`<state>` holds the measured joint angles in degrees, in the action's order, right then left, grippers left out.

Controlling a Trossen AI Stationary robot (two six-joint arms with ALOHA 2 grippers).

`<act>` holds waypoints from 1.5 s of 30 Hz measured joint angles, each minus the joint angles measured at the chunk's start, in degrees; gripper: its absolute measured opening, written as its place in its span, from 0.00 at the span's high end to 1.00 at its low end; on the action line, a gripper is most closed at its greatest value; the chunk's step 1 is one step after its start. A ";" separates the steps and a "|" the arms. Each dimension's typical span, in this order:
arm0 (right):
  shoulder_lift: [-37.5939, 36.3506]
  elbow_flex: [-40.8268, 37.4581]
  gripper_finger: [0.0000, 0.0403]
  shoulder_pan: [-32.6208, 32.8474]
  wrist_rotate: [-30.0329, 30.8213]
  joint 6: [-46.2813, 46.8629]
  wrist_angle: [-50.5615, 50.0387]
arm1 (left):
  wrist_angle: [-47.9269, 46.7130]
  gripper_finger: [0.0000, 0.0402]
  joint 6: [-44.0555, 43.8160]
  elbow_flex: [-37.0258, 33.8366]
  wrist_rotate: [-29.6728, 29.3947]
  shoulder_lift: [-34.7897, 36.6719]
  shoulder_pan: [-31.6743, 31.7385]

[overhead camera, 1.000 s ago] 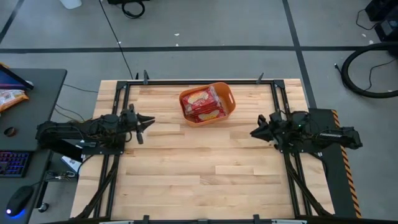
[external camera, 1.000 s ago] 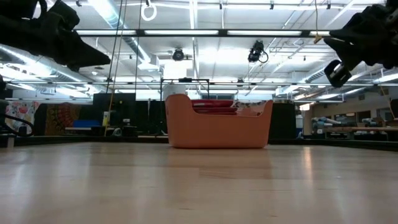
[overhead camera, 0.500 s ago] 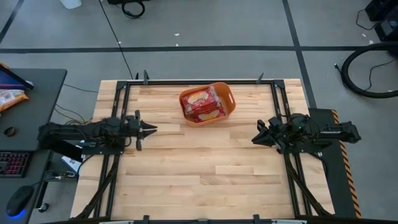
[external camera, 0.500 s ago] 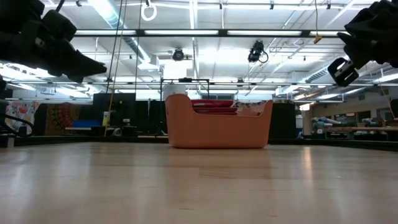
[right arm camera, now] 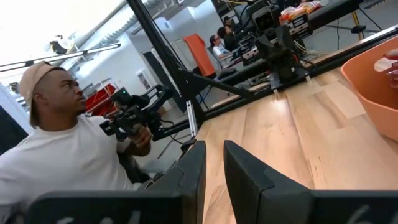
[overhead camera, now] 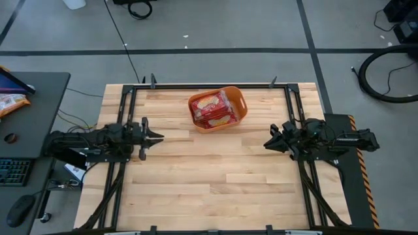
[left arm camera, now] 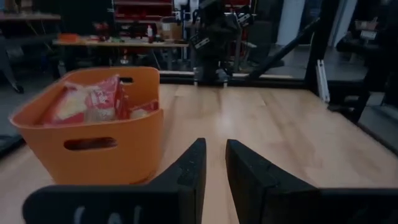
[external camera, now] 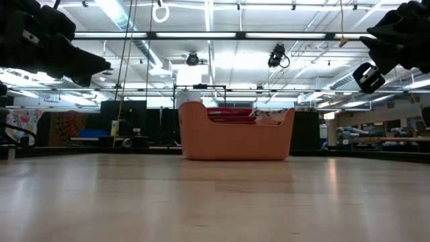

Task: Sort popcorn bags into baskets
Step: Return to Home Position

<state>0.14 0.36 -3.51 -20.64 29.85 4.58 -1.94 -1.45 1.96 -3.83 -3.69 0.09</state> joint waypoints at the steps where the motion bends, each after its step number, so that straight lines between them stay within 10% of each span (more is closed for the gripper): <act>1: 0.00 0.00 0.85 0.00 0.00 0.00 0.00 | -0.04 0.84 -1.39 0.00 0.03 -0.06 -0.01; 45: 0.00 0.00 0.85 0.00 0.00 0.00 0.01 | 1.71 0.83 -8.32 -0.17 -0.15 -0.04 -0.01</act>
<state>0.14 0.36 -3.51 -20.64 29.85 4.59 -0.23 -9.77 1.78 -3.98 -3.73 0.08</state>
